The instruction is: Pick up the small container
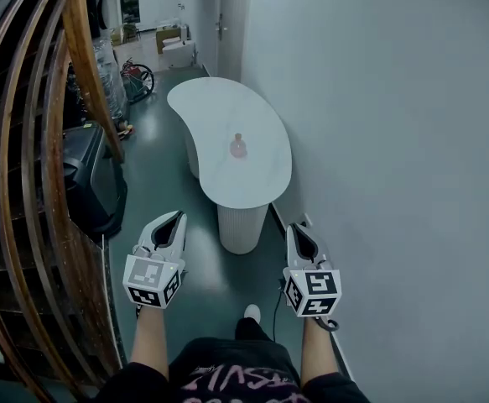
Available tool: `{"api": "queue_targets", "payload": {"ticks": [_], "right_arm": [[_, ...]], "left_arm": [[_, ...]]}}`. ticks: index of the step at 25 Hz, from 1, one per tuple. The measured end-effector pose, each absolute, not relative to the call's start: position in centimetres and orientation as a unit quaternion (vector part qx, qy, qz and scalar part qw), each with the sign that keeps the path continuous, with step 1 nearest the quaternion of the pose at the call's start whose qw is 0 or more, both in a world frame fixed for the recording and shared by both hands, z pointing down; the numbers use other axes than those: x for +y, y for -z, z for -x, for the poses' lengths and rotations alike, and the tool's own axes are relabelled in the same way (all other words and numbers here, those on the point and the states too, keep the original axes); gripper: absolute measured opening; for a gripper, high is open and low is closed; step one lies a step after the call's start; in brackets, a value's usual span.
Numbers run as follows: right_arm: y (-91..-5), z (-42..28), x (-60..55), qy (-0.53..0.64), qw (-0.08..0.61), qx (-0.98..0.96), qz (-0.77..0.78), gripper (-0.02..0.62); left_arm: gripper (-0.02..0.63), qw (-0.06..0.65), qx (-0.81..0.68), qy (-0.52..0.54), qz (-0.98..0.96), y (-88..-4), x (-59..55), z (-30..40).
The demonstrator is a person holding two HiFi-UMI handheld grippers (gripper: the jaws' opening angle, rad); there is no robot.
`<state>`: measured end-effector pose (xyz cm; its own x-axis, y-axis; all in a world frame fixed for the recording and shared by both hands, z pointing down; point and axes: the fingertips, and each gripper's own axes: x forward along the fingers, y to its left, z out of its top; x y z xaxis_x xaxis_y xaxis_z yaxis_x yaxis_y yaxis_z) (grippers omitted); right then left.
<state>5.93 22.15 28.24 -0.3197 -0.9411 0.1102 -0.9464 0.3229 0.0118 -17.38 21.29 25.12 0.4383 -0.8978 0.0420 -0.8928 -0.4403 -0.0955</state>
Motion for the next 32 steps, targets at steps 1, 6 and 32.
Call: {"api": "queue_targets", "payload": {"ticks": [1, 6, 32], "right_arm": [[-28.3, -5.9, 22.2, -0.027, 0.049, -0.812, -0.581, 0.009], [-28.4, -5.8, 22.5, -0.017, 0.052, -0.811, -0.583, 0.009], [-30.2, -4.6, 24.3, -0.023, 0.068, -0.813, -0.577, 0.009]], "left_arm": [[0.001, 0.029, 0.528, 0.044, 0.848, -25.2, 21.3, 17.4], [0.001, 0.023, 0.525, 0.047, 0.849, -25.8, 21.5, 17.4], [0.001, 0.001, 0.517, 0.053, 0.854, -28.0, 22.6, 18.0]]}}
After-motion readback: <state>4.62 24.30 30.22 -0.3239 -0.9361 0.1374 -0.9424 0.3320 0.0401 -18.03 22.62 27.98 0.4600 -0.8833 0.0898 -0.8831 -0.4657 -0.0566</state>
